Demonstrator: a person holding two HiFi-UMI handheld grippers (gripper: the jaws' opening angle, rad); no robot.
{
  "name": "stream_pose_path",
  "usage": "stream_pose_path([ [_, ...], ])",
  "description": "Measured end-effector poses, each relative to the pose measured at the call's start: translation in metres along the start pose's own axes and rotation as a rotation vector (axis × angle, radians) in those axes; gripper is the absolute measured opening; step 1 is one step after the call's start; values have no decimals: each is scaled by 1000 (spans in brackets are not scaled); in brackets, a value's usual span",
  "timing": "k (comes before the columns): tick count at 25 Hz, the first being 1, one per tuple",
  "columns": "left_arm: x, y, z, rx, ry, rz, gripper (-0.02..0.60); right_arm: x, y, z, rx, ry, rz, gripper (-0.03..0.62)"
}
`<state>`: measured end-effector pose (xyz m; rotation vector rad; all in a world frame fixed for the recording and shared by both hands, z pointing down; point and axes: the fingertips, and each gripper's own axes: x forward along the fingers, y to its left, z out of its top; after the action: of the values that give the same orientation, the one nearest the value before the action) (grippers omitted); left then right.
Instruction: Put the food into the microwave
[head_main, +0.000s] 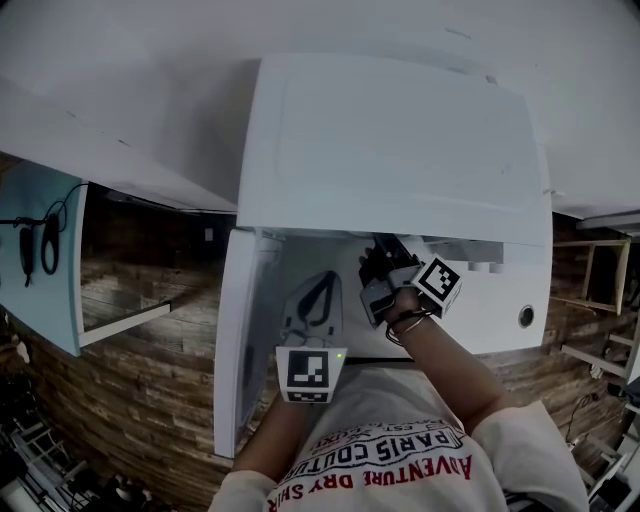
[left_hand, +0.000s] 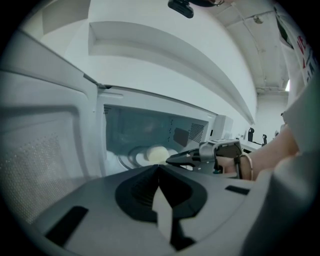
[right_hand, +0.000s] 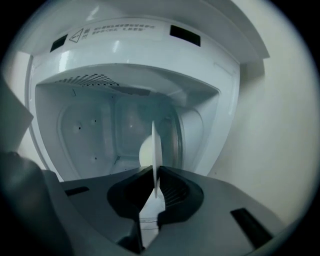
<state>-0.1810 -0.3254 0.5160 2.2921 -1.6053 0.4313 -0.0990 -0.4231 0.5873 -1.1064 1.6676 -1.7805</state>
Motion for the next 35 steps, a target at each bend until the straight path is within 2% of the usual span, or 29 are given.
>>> stream_pose_path([
  [3,0,-2,-1,-11,1,-5,6,3,7,-3,-72,26,-8,35],
  [7,-2,-4,-4,-13,4,-14,6,6,11,-2,-225,65,-67,41],
  [10,-5,-3,-3,-18,1,-10,6,10,13,-3,-401,112,-130,58],
  [13,-6,-4,0,-20,-8,-16,6,11,14,-2,-583,172,-185,101],
  [17,-8,-1,1,-22,-14,-9,6,7,12,-2,-770,255,-226,161],
  [23,-12,2,6,-32,-23,-1,6,5,10,1,-1048,326,-299,199],
  [26,-13,1,6,-29,-19,-6,8,3,8,1,-1121,360,-344,219],
  [29,-13,-2,5,-32,-14,-14,8,2,6,1,-1145,377,-374,258],
  [35,-13,-7,4,-46,-9,-30,6,4,5,2,-1178,316,-421,282],
])
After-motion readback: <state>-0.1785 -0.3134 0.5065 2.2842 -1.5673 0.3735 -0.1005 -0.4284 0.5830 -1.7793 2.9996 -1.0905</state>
